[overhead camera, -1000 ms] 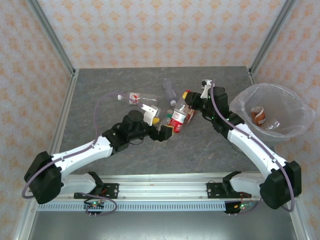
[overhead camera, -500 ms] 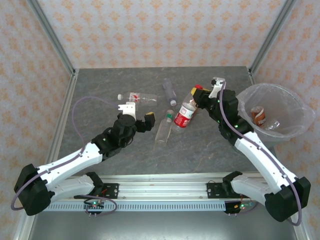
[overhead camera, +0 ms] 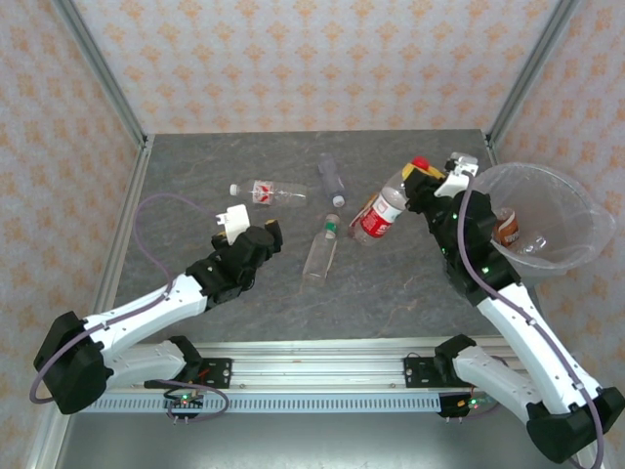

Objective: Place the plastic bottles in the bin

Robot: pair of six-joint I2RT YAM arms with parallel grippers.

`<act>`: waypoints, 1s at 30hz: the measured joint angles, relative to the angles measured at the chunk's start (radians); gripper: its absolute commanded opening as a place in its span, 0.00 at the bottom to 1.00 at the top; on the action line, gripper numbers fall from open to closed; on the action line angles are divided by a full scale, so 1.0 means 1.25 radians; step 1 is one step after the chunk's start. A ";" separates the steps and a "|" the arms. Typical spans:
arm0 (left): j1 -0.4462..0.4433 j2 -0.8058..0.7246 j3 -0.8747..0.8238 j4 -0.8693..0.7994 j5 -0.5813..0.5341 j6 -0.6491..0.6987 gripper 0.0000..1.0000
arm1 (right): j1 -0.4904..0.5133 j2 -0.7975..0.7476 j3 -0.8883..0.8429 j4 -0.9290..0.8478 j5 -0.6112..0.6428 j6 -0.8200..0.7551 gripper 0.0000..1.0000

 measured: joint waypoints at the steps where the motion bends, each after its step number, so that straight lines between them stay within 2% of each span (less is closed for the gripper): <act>1: 0.009 0.002 -0.005 -0.004 -0.001 -0.011 1.00 | 0.000 -0.011 0.000 0.000 0.010 -0.006 0.00; 8: 0.078 0.002 -0.061 -0.024 0.001 -0.057 1.00 | 0.000 -0.045 0.048 -0.060 0.102 -0.076 0.00; 16: 0.084 -0.017 -0.070 -0.032 0.003 -0.065 1.00 | -0.024 0.016 0.237 -0.204 0.175 -0.134 0.00; 22: 0.084 -0.015 -0.070 -0.032 0.009 -0.067 1.00 | -0.095 0.079 0.343 -0.277 0.175 -0.171 0.00; 30: 0.087 0.005 -0.070 -0.032 0.013 -0.067 1.00 | -0.209 0.127 0.417 -0.342 0.169 -0.245 0.00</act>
